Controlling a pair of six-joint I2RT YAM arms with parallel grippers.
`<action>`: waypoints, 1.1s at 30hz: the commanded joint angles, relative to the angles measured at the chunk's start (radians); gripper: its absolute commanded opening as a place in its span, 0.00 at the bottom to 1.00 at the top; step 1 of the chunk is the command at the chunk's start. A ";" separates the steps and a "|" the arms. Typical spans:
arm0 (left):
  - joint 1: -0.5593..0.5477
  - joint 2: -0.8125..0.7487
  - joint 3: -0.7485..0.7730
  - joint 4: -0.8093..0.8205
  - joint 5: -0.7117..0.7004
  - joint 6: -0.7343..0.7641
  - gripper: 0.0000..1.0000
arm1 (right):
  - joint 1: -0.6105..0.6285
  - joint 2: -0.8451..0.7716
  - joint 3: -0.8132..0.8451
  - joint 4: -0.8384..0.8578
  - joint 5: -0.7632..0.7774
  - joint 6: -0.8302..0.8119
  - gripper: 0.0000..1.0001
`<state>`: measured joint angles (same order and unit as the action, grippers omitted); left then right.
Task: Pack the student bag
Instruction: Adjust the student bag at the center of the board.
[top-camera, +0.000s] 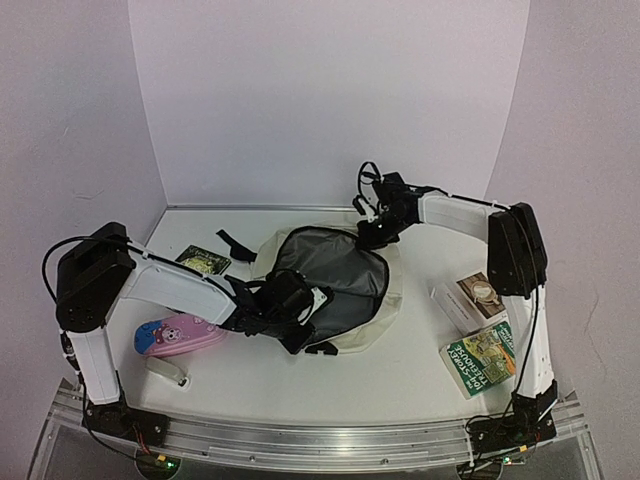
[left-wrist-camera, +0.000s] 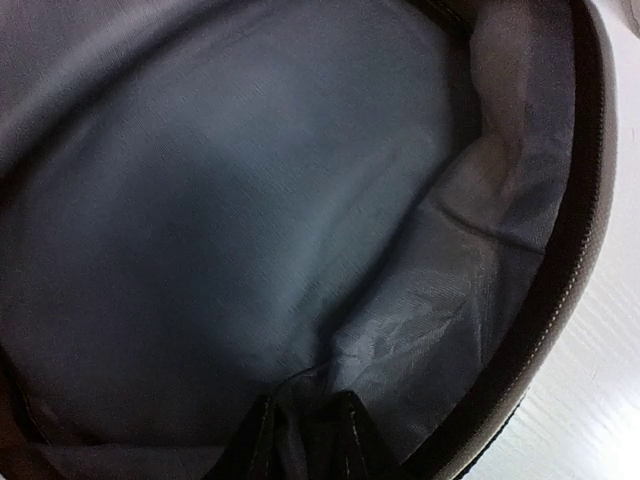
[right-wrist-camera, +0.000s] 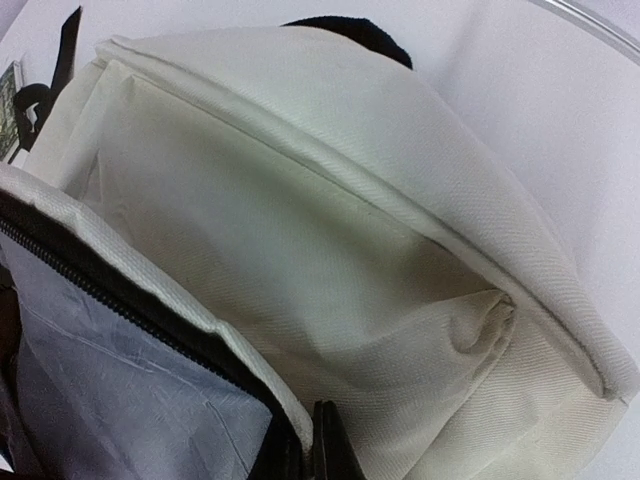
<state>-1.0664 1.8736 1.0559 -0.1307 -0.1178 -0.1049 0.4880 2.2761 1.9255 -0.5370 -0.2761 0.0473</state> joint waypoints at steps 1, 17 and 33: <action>-0.005 0.000 -0.057 -0.049 0.075 -0.017 0.17 | -0.050 0.004 0.099 0.045 0.067 0.023 0.00; 0.073 0.017 0.032 -0.126 -0.055 -0.123 0.28 | -0.051 0.120 0.028 0.041 0.214 -0.078 0.57; 0.128 -0.074 0.156 -0.133 -0.099 -0.169 0.61 | -0.051 -0.148 -0.005 0.002 -0.030 -0.016 0.94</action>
<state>-0.9682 1.8711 1.1653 -0.2520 -0.1741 -0.2366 0.4426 2.2273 1.9327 -0.5319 -0.2293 -0.0026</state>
